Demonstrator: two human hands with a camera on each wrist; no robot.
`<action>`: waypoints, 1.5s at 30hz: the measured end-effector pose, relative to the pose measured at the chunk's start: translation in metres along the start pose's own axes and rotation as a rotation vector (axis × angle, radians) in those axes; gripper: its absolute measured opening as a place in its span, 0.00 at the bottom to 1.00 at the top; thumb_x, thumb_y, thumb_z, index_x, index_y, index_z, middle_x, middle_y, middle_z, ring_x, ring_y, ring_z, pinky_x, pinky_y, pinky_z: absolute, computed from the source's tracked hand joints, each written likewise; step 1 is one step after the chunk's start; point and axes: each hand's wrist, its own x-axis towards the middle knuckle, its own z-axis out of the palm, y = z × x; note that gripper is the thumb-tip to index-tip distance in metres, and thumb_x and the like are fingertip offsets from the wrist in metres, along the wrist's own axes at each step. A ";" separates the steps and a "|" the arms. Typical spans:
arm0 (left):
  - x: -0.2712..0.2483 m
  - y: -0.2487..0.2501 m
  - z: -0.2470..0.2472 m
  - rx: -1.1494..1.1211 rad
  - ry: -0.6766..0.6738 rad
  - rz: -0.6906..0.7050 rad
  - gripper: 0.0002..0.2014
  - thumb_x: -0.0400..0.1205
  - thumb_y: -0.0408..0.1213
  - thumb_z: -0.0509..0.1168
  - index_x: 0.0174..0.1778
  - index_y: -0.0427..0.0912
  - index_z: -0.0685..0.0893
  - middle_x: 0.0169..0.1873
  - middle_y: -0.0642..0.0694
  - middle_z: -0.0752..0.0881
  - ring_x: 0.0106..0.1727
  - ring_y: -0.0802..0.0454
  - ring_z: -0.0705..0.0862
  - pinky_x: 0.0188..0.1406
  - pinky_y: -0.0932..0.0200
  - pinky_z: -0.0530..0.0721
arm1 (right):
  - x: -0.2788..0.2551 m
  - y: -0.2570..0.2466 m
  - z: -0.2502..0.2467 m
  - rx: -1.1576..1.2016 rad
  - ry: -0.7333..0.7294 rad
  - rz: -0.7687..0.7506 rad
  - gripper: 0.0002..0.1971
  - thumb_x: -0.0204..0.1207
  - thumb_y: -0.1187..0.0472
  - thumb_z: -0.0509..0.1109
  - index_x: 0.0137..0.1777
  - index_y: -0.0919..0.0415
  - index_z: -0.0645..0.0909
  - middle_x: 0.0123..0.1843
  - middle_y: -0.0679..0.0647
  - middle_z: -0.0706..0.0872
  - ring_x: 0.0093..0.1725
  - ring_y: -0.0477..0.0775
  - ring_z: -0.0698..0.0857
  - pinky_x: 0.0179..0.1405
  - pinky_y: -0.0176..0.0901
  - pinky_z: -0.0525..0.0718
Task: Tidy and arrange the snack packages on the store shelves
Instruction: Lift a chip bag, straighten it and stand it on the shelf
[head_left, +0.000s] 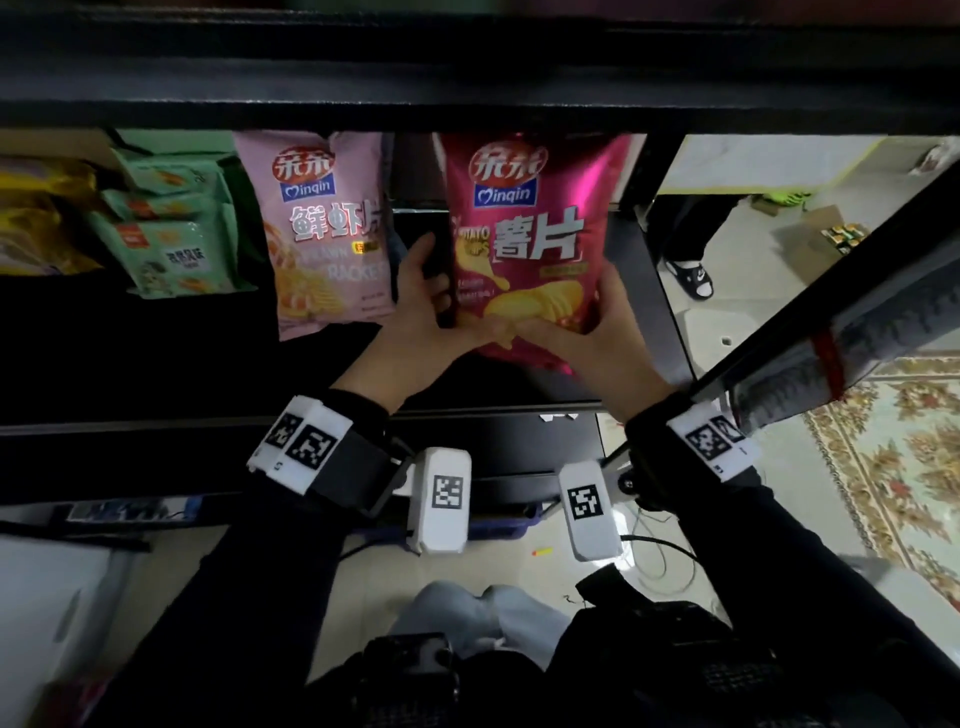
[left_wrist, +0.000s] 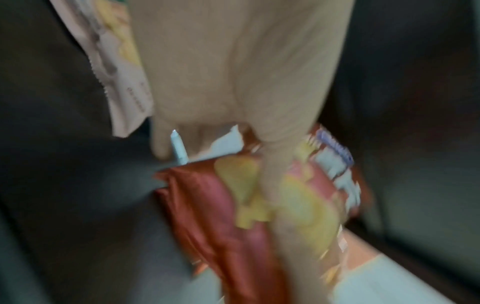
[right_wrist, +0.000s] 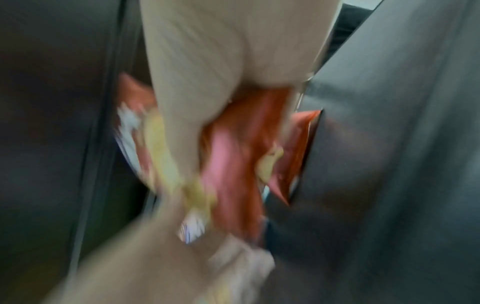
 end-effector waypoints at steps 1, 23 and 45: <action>-0.003 0.001 0.001 -0.004 0.034 0.016 0.51 0.73 0.32 0.77 0.83 0.48 0.48 0.76 0.40 0.69 0.75 0.52 0.72 0.72 0.56 0.75 | -0.004 -0.001 0.006 -0.036 0.052 -0.057 0.37 0.64 0.72 0.81 0.69 0.55 0.67 0.63 0.55 0.83 0.63 0.52 0.83 0.61 0.45 0.84; -0.032 0.003 -0.033 -0.050 -0.001 -0.071 0.41 0.70 0.61 0.74 0.75 0.48 0.68 0.64 0.51 0.84 0.64 0.56 0.84 0.63 0.52 0.83 | -0.007 0.002 0.036 -0.050 -0.261 0.130 0.34 0.65 0.64 0.81 0.69 0.50 0.70 0.58 0.42 0.87 0.56 0.39 0.87 0.49 0.31 0.85; -0.029 -0.012 -0.011 -0.116 -0.045 -0.010 0.39 0.67 0.46 0.80 0.72 0.50 0.70 0.58 0.57 0.87 0.58 0.63 0.86 0.58 0.63 0.84 | -0.006 -0.003 0.010 0.117 -0.290 0.187 0.23 0.68 0.44 0.74 0.62 0.40 0.73 0.57 0.39 0.87 0.58 0.43 0.86 0.51 0.39 0.85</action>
